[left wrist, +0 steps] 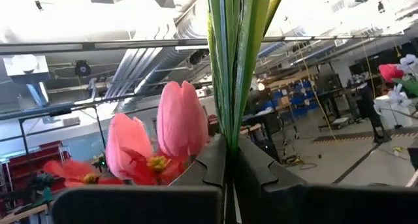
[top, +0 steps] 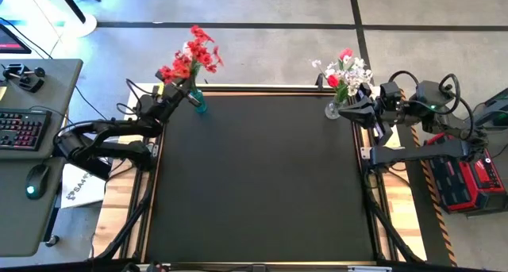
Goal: Sort flowers into vase by color
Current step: Put the red flowers into the blue vase
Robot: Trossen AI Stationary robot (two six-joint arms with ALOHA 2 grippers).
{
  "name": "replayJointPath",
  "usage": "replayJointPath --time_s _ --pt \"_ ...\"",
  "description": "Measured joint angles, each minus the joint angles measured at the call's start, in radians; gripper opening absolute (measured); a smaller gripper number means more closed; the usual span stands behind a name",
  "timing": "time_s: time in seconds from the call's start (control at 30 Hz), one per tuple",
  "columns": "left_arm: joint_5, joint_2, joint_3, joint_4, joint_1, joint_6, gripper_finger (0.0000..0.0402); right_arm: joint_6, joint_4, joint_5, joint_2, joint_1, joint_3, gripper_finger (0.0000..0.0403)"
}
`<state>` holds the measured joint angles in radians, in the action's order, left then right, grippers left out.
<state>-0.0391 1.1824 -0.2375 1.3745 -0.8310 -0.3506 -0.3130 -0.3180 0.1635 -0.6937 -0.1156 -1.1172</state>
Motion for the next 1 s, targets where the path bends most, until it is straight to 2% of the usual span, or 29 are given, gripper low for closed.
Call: replayJointPath --time_s 0.5,0.7,0.83,1.0 --pt "0.001 0.000 0.001 -0.072 0.000 0.025 0.0003 0.000 0.000 0.000 0.000 0.000 0.000 0.0000" --pt "0.001 0.000 0.042 -0.076 0.000 0.069 0.0005 0.000 0.000 0.000 0.000 0.000 0.000 0.0000" --pt "0.000 0.000 0.061 -0.077 0.004 0.114 0.0026 0.000 0.000 0.000 0.000 0.000 0.000 0.0000" --pt "-0.001 0.000 0.061 -0.077 0.008 0.124 0.0073 0.000 0.000 0.000 0.000 0.000 0.000 0.0000"
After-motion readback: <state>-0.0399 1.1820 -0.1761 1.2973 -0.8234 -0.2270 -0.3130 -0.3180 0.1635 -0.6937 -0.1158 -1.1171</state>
